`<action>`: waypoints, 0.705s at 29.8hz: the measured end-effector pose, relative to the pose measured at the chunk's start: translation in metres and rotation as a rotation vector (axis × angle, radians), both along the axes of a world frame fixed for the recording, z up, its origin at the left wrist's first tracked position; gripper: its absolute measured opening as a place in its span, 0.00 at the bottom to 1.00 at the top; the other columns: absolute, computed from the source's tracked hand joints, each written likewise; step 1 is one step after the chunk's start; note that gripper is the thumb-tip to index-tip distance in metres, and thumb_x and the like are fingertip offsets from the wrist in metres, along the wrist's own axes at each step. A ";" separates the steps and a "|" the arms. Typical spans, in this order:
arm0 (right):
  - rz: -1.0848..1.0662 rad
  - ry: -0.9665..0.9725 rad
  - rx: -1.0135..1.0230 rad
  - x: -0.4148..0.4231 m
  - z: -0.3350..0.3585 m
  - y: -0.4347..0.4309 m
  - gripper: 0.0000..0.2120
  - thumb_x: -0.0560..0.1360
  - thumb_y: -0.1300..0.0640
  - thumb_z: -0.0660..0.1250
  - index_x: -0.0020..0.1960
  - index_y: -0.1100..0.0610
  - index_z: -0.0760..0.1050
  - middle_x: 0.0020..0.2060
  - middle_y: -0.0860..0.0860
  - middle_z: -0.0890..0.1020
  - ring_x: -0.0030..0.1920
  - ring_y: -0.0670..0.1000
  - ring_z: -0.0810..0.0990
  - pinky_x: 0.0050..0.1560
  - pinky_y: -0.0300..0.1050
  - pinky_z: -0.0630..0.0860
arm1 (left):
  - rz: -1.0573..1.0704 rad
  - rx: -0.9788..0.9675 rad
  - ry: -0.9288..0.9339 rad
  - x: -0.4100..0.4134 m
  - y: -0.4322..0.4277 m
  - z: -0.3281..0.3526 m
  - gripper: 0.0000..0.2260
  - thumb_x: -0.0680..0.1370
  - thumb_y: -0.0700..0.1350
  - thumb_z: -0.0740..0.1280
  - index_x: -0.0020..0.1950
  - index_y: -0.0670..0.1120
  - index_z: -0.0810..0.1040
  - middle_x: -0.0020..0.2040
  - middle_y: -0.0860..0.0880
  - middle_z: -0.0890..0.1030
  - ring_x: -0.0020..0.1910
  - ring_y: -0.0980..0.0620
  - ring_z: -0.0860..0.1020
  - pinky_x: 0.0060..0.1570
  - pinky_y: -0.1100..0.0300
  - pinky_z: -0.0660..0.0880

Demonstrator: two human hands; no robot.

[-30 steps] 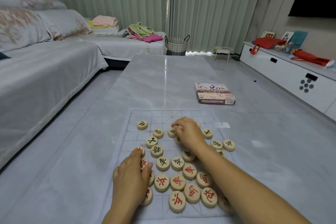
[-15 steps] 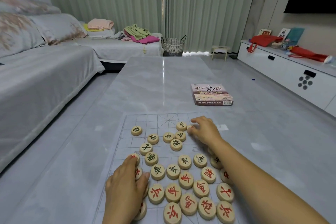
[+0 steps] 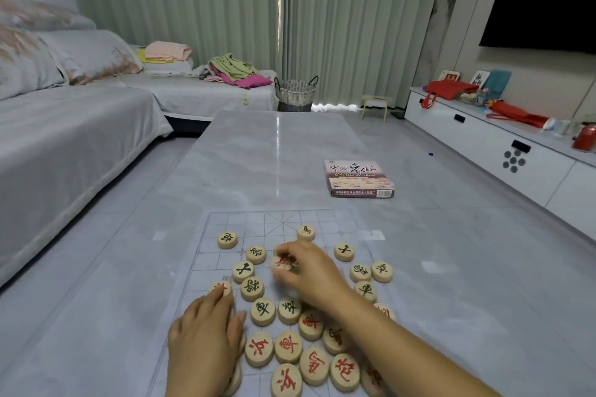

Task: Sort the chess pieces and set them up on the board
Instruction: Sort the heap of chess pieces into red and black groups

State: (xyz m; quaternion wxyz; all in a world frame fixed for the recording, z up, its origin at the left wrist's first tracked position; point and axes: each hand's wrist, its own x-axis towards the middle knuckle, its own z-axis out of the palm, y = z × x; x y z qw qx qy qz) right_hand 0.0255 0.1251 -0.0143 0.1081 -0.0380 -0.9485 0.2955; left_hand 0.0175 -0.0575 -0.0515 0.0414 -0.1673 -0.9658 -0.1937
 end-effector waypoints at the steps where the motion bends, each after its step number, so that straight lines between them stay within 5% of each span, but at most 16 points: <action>1: 0.047 0.005 0.002 0.001 0.001 -0.011 0.19 0.75 0.51 0.64 0.65 0.53 0.71 0.62 0.49 0.75 0.63 0.49 0.70 0.65 0.45 0.67 | -0.010 0.000 -0.010 -0.002 -0.002 -0.002 0.27 0.71 0.59 0.48 0.57 0.50 0.79 0.61 0.49 0.80 0.58 0.46 0.78 0.52 0.47 0.74; 4: 0.150 0.009 0.033 0.000 -0.002 -0.038 0.19 0.75 0.51 0.64 0.65 0.54 0.71 0.63 0.51 0.75 0.64 0.50 0.69 0.66 0.48 0.66 | 0.014 -0.106 0.039 -0.005 -0.007 -0.008 0.14 0.68 0.54 0.60 0.41 0.49 0.81 0.43 0.47 0.84 0.39 0.44 0.83 0.34 0.50 0.77; 6: 0.186 -0.006 0.050 -0.005 -0.007 -0.051 0.19 0.75 0.51 0.64 0.64 0.55 0.71 0.62 0.52 0.75 0.63 0.52 0.69 0.64 0.49 0.67 | 0.028 -0.118 0.100 -0.007 -0.007 -0.010 0.07 0.65 0.47 0.71 0.41 0.47 0.81 0.43 0.46 0.84 0.39 0.43 0.82 0.34 0.50 0.77; 8: 0.187 -0.021 0.052 -0.010 -0.013 -0.059 0.18 0.75 0.51 0.63 0.64 0.54 0.71 0.61 0.53 0.76 0.63 0.53 0.69 0.63 0.51 0.68 | 0.042 -0.075 0.060 -0.009 -0.008 -0.012 0.12 0.63 0.42 0.77 0.43 0.45 0.81 0.46 0.43 0.83 0.43 0.41 0.82 0.37 0.47 0.77; 12: 0.138 -0.031 0.164 -0.018 -0.021 -0.062 0.16 0.76 0.51 0.60 0.62 0.55 0.73 0.59 0.54 0.78 0.61 0.56 0.69 0.61 0.52 0.66 | 0.026 -0.094 0.062 -0.008 -0.011 -0.009 0.10 0.67 0.48 0.70 0.43 0.44 0.81 0.44 0.44 0.83 0.41 0.42 0.83 0.33 0.50 0.78; 16: 0.172 -0.059 0.270 -0.017 -0.028 -0.061 0.17 0.77 0.51 0.59 0.64 0.54 0.71 0.62 0.53 0.74 0.63 0.56 0.65 0.62 0.53 0.62 | 0.037 0.033 -0.001 -0.003 -0.009 -0.003 0.14 0.73 0.46 0.69 0.56 0.43 0.78 0.59 0.44 0.78 0.59 0.42 0.76 0.51 0.49 0.73; 21: 0.118 0.010 -0.034 -0.001 -0.012 -0.034 0.16 0.79 0.55 0.58 0.66 0.53 0.70 0.66 0.49 0.71 0.66 0.49 0.66 0.69 0.44 0.60 | 0.001 0.075 0.023 0.000 -0.009 0.006 0.17 0.79 0.49 0.56 0.68 0.50 0.66 0.70 0.51 0.66 0.69 0.51 0.64 0.64 0.57 0.63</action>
